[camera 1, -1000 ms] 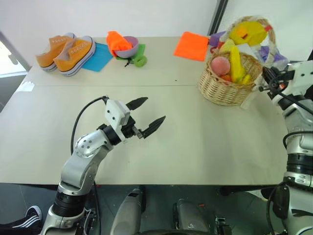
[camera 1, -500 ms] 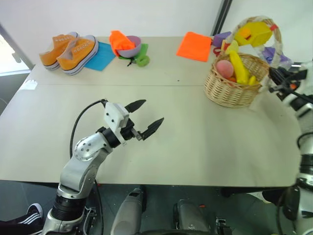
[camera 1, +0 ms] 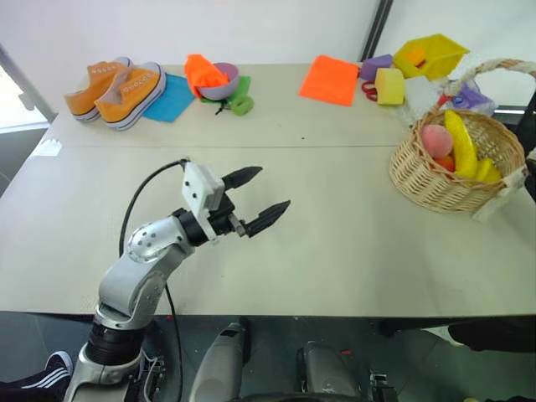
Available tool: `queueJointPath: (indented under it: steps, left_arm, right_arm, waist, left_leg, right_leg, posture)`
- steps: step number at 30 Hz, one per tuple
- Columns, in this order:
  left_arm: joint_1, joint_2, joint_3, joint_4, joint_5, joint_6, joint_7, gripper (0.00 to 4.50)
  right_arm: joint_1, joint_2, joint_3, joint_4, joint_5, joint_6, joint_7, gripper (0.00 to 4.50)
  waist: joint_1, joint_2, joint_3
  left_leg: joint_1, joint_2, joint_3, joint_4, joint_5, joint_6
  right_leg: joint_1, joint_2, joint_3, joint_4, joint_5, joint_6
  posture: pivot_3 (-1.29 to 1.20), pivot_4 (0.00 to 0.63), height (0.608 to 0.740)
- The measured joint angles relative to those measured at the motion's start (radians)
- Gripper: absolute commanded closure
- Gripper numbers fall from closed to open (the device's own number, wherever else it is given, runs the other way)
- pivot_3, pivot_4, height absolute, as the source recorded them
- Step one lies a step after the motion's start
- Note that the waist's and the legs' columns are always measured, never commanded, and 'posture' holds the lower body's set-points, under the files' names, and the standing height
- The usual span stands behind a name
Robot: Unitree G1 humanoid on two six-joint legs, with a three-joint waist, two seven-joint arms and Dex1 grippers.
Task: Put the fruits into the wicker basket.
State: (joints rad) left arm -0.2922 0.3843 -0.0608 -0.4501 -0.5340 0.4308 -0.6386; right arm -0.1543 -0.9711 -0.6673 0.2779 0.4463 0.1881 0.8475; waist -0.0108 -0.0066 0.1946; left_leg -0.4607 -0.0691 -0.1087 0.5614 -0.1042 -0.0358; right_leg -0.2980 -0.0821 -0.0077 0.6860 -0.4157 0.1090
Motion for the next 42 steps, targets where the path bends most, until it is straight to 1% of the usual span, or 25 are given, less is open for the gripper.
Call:
queueJointPath:
  steps: [3,6,7,8,10,13,14,16,18,20,22,24,28,29,31,33,35,37,39,41,42]
  left_arm:
    - [0.0,-0.003,-0.004,0.018,0.003,-0.001,-0.009,0.0]
    - [0.0,-0.004,-0.005,0.02,0.008,-0.006,-0.01,0.0]
    - [0.001,-0.005,-0.005,0.02,0.011,-0.007,-0.01,0.0]
    - [0.001,-0.005,-0.005,0.022,0.015,-0.008,-0.01,0.0]
    - [0.002,-0.006,-0.005,0.025,0.024,-0.011,-0.01,0.0]
    - [0.007,-0.013,-0.005,0.025,0.031,-0.023,-0.008,0.0]
    - [0.008,-0.017,-0.005,0.025,0.034,-0.025,-0.007,0.0]
    - [0.012,-0.018,-0.005,0.025,0.038,-0.026,-0.005,0.0]
    - [0.016,-0.018,-0.005,0.025,0.044,-0.026,-0.002,0.0]
    - [0.021,-0.018,-0.004,0.024,0.045,-0.027,0.0,0.0]
    - [0.025,-0.018,-0.003,0.024,0.046,-0.027,0.004,0.0]
    - [0.028,-0.018,-0.001,0.024,0.046,-0.027,0.01,0.0]
    - [0.045,-0.018,0.0,0.016,0.046,-0.027,0.015,0.0]
    - [0.048,-0.018,0.001,0.016,0.046,-0.027,0.018,0.0]
    - [0.051,-0.018,0.006,0.016,0.046,-0.027,0.03,0.0]
    - [0.052,-0.017,0.008,0.016,0.048,-0.027,0.035,0.0]
    - [0.059,-0.003,0.028,0.017,0.054,-0.027,0.041,0.0]
    - [0.069,0.034,0.066,0.018,0.067,-0.027,0.051,0.0]
    - [0.091,0.075,0.102,0.02,0.075,-0.026,0.052,0.0]
    - [0.125,0.102,0.126,0.022,0.089,-0.029,0.05,0.0]
    - [0.145,0.11,0.133,0.025,0.095,-0.036,0.049,0.0]
  right_arm:
    - [-0.005,0.041,0.004,-0.019,-0.001,-0.01,-0.032,1.81]
    - [-0.073,0.048,0.005,-0.006,-0.018,-0.031,-0.106,0.33]
    - [-0.1,0.048,0.002,-0.005,-0.024,-0.047,-0.135,0.07]
    - [-0.128,0.054,-0.003,-0.005,-0.03,-0.066,-0.172,0.07]
    - [-0.17,0.11,-0.028,-0.035,-0.054,-0.114,-0.291,0.07]
    - [-0.152,0.265,-0.022,-0.175,-0.102,-0.143,-0.47,0.07]
    - [-0.122,0.342,0.011,-0.247,-0.119,-0.144,-0.527,0.07]
    - [-0.086,0.441,0.073,-0.353,-0.134,-0.134,-0.596,0.07]
    - [-0.067,0.494,0.118,-0.452,-0.167,-0.132,-0.647,0.07]
    - [-0.051,0.509,0.161,-0.547,-0.25,-0.143,-0.704,0.07]
    - [-0.056,0.504,0.185,-0.594,-0.33,-0.156,-0.746,0.07]
    - [-0.071,0.481,0.207,-0.606,-0.404,-0.156,-0.777,0.07]
    - [-0.101,0.479,0.226,-0.603,-0.476,-0.145,-0.821,0.07]
    - [-0.105,0.475,0.244,-0.602,-0.476,-0.154,-0.803,0.07]
    - [-0.107,0.473,0.313,-0.61,-0.417,-0.184,-0.701,0.07]
    - [-0.09,0.476,0.412,-0.62,-0.326,-0.183,-0.572,0.07]
    - [-0.071,0.477,0.476,-0.622,-0.19,-0.093,-0.44,0.07]
    - [-0.053,0.462,0.489,-0.6,-0.053,0.0,-0.32,0.07]
    - [-0.05,0.406,0.477,-0.577,0.041,0.069,-0.222,0.07]
    - [-0.036,0.329,0.472,-0.561,0.106,0.114,-0.097,0.07]
    - [-0.023,0.301,0.474,-0.55,0.111,0.117,-0.048,0.07]
  waist:
    - [-0.003,0.0,0.0]
    - [-0.004,0.001,0.0]
    - [-0.003,0.001,0.0]
    - [-0.003,0.001,0.0]
    - [-0.002,0.0,0.0]
    - [0.0,-0.001,0.0]
    - [-0.001,0.0,0.0]
    - [-0.003,0.002,0.0]
    - [-0.003,0.002,0.0]
    - [-0.002,0.002,0.0]
    - [0.0,0.002,0.0]
    - [0.0,0.002,0.0]
    - [-0.001,0.002,0.0]
    - [-0.002,0.002,0.0]
    - [-0.009,0.002,0.0]
    - [-0.01,0.002,0.0]
    - [-0.008,0.002,0.0]
    - [-0.002,0.002,0.0]
    - [0.0,0.002,0.0]
    - [0.0,0.002,0.0]
    - [0.0,0.002,0.0]
  left_leg:
    - [0.0,0.0,0.0,0.0,0.0,0.0]
    - [0.0,0.0,0.0,0.0,0.0,0.0]
    - [0.0,0.0,0.0,0.0,0.0,0.0]
    - [0.0,0.0,0.0,0.0,0.0,0.0]
    - [0.0,0.0,0.0,0.0,0.0,0.0]
    - [-0.001,0.0,-0.001,-0.001,0.0,0.0]
    - [-0.001,0.0,-0.001,-0.001,0.0,-0.001]
    - [-0.001,0.0,-0.001,-0.001,0.001,-0.001]
    - [-0.001,-0.001,-0.001,-0.001,0.001,-0.001]
    - [-0.001,-0.001,-0.002,-0.001,0.001,-0.001]
    - [0.0,-0.001,-0.003,-0.001,0.001,-0.001]
    - [0.0,-0.001,-0.003,-0.001,0.001,-0.001]
    - [0.0,-0.001,-0.003,-0.002,0.001,-0.001]
    - [0.0,-0.001,-0.003,-0.002,0.001,-0.001]
    - [0.0,0.0,-0.002,-0.002,0.001,-0.001]
    - [0.0,0.0,-0.002,-0.002,0.001,-0.001]
    - [0.0,0.0,-0.002,-0.002,0.001,-0.001]
    - [0.0,0.0,-0.003,-0.002,0.001,-0.001]
    - [0.0,-0.001,-0.003,-0.001,0.001,-0.001]
    - [0.001,-0.001,-0.003,-0.001,0.0,0.0]
    - [0.001,-0.001,-0.004,-0.002,0.0,0.0]
  right_leg:
    - [0.0,0.0,0.0,0.0,0.0,0.0]
    - [-0.001,0.0,0.0,0.0,0.0,0.0]
    - [-0.001,0.0,0.0,0.0,0.0,0.0]
    - [0.0,0.0,0.0,0.0,0.0,0.0]
    - [0.0,0.0,0.0,0.0,0.0,0.0]
    - [-0.001,0.0,-0.001,0.0,0.0,0.0]
    - [-0.001,0.0,0.0,0.0,0.0,0.0]
    - [-0.002,0.0,0.0,0.001,0.0,0.0]
    - [-0.003,0.0,0.001,0.001,0.0,0.0]
    - [-0.003,0.0,0.001,0.002,0.0,0.0]
    - [-0.005,0.0,0.001,0.002,0.0,0.0]
    - [-0.005,0.0,0.001,0.002,0.0,0.0]
    - [-0.004,0.0,0.001,0.002,0.0,0.0]
    - [-0.004,0.0,0.001,0.002,0.0,0.0]
    - [-0.003,0.001,0.001,0.002,0.0,0.0]
    - [-0.003,0.001,0.001,0.002,0.0,0.0]
    - [-0.002,0.001,0.001,0.002,0.0,0.0]
    - [-0.002,0.001,0.001,0.002,0.0,0.0]
    - [-0.002,0.0,0.001,0.002,0.0,0.0]
    - [-0.004,0.0,0.001,0.001,0.0,0.0]
    - [-0.005,0.0,0.001,0.0,0.0,0.0]
  posture:
    - [0.0,0.15,0.74]
    - [0.0,0.15,0.74]
    - [0.0,0.15,0.74]
    - [0.0,0.15,0.74]
    - [0.0,0.15,0.74]
    - [0.0,0.15,0.74]
    - [0.0,0.15,0.74]
    - [0.0,0.15,0.74]
    - [0.0,0.15,0.74]
    - [0.0,0.15,0.74]
    - [0.0,0.15,0.74]
    - [0.0,0.15,0.74]
    - [0.0,0.15,0.74]
    - [0.0,0.15,0.74]
    - [0.0,0.15,0.74]
    - [0.0,0.15,0.74]
    - [0.0,0.15,0.74]
    - [0.0,0.15,0.74]
    - [0.0,0.15,0.74]
    - [0.0,0.15,0.74]
    - [0.0,0.15,0.74]
